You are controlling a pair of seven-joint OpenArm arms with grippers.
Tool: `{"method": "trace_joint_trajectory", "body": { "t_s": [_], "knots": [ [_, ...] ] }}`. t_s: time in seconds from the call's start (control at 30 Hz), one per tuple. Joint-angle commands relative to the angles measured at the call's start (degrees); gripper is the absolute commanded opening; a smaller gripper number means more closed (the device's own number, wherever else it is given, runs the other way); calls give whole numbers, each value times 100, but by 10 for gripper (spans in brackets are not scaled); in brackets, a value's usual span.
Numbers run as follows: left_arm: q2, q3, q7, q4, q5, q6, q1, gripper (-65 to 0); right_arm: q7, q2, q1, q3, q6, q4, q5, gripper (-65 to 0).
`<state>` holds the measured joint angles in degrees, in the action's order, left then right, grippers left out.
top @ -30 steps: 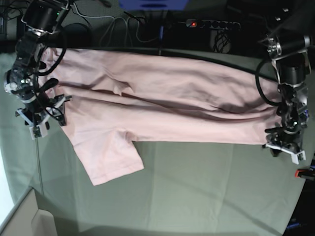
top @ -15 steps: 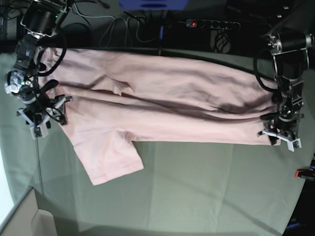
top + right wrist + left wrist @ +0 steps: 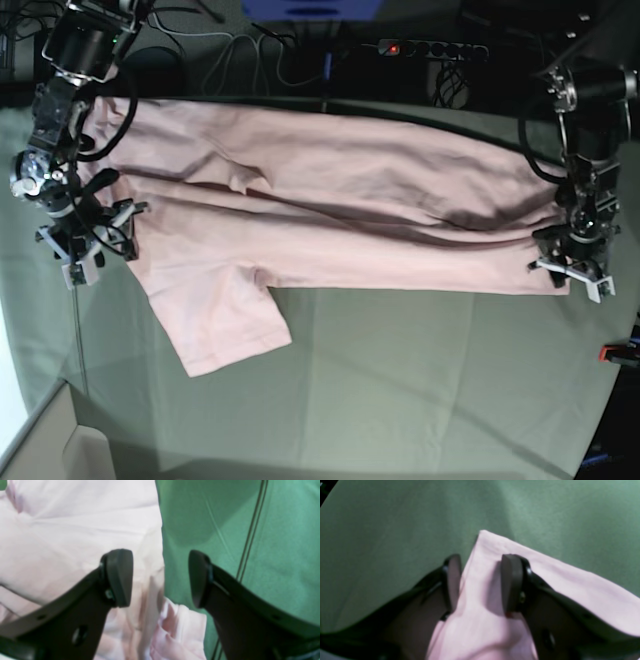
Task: Layout the t-shirt on the table in an organized manner, then fold the t-shirt properly
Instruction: 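Release and regrasp the t-shirt's hem side with both grippers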
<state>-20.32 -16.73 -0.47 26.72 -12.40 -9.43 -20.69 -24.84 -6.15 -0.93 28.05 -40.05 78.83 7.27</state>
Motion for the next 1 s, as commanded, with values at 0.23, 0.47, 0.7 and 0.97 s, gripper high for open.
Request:
{"method": "trace_joint_trajectory", "body": {
  "t_s": [0.23,0.47,0.7,0.97],
  "knots": [
    [-83,7,-89,-232,5,-37,-133,-396,141,-75,-79,3,5,78,-81,-296],
    [-83,7,-124,-619,-4,-63,-151,-422,141,-75,-87,12,5,78,-81,-296],
    [-74,7,-116,-610,-4,-63,-204,-640,150,-75,-210,12,5,78,-81,-296],
    [-65,-2,-80,66,-30,-63,-177,-650,150,-75,-958,30,5,-933,-81,-295]
  ]
}}
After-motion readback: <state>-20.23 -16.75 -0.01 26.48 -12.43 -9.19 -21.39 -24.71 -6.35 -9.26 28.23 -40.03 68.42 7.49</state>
